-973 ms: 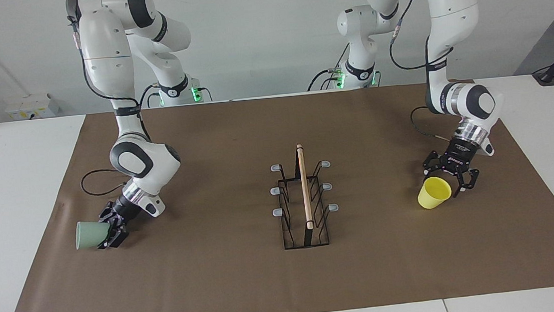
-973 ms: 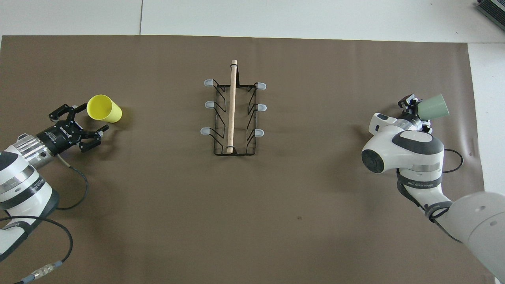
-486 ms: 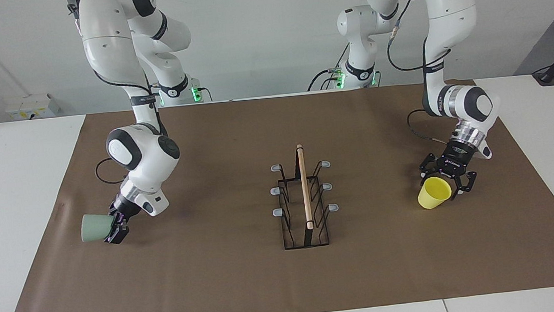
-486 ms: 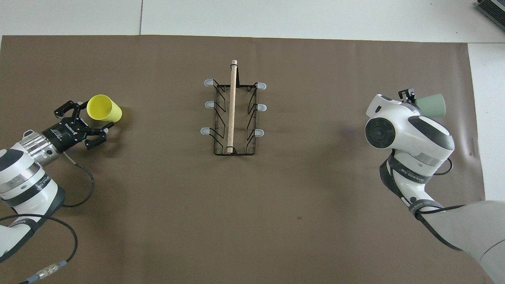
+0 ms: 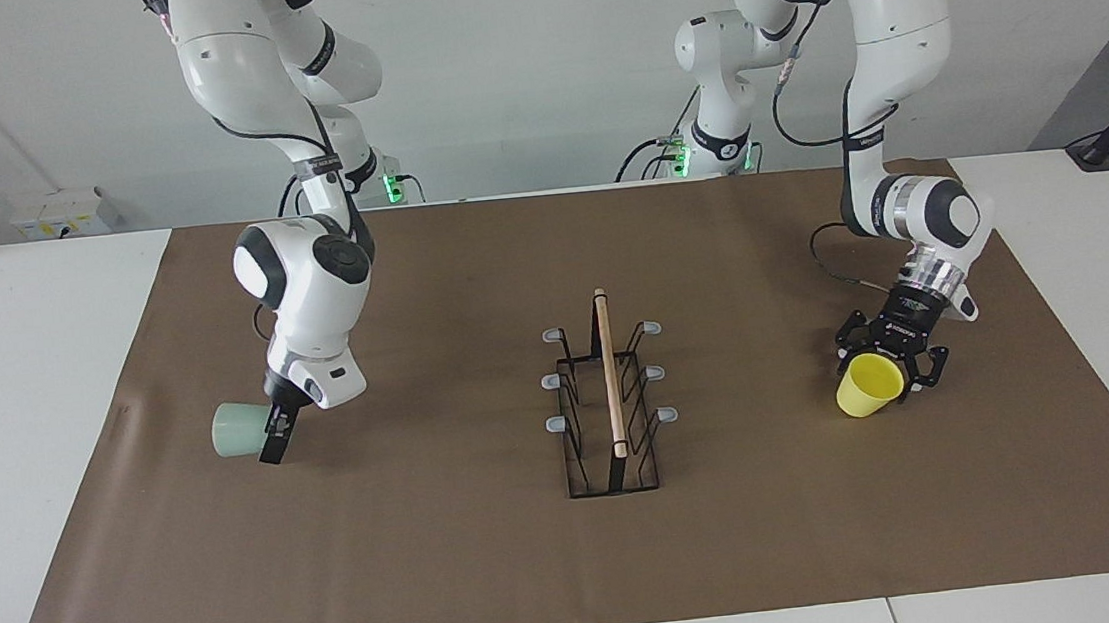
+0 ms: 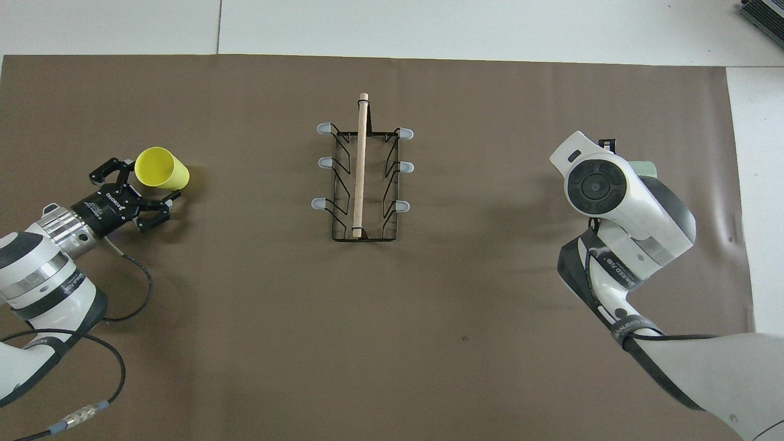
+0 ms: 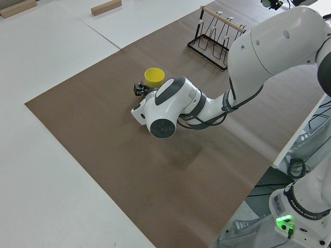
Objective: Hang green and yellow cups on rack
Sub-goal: 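Lift the green cup with the right gripper while the left gripper grasps the yellow cup, then carry the green cup onto a rack peg while the left gripper lifts the yellow cup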
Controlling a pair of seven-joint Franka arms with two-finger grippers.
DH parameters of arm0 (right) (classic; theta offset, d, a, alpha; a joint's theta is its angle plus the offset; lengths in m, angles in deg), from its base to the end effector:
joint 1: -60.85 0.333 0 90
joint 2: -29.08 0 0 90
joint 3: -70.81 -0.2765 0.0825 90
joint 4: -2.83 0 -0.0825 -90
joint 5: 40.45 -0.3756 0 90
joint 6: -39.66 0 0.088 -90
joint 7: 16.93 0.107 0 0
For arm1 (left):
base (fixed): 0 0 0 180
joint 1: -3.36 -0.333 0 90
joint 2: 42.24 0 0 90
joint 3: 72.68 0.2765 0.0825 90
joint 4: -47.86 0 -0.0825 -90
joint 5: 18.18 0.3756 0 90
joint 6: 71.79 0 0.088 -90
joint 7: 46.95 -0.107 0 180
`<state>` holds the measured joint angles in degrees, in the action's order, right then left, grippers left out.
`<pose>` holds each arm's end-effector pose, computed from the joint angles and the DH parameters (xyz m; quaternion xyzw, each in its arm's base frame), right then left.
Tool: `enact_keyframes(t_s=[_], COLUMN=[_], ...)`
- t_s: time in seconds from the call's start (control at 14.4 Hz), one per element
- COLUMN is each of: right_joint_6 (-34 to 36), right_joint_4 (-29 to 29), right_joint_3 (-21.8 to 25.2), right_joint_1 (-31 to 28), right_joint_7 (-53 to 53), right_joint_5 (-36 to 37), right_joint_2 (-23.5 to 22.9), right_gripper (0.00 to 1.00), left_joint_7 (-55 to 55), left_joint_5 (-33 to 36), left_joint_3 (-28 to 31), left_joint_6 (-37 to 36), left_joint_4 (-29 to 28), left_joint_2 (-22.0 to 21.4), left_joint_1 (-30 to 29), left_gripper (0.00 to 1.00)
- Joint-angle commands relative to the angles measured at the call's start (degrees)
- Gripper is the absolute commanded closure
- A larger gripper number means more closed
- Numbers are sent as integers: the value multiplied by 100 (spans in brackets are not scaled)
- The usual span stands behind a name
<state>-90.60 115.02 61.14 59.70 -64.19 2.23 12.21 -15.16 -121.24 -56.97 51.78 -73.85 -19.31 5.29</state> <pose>0.5935 0.0691 0.3026 0.7231 0.6406 -0.0701 0.2487 0.5465 0.0961 0.1982 0.3876 0.7479 -0.1686 0.5118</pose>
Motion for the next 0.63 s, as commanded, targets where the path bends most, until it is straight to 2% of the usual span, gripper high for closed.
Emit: enact_keyframes(t_s=[0.0, 0.35, 0.56], right_joint_6=[404, 362, -172], right_joint_4=[-135, -514, -620], right_joint_3=[-490, -825, -992], right_joint_1=[-52, -61, -61], right_joint_7=[-47, 532, 533], right_joint_5=[-1372, -3323, -4816], right_joint_2=[351, 465, 623], right_gripper=[100, 100, 100], left_joint_7=[-208, -305, -375], left_joint_5=[-372, -399, -539], left_joint_3=[55, 55, 47], left_joint_6=[53, 71, 185], left_joint_4=[51, 77, 86], left_joint_2=[89, 177, 194], left_joint_1=[246, 255, 290], left_gripper=[0, 0, 3])
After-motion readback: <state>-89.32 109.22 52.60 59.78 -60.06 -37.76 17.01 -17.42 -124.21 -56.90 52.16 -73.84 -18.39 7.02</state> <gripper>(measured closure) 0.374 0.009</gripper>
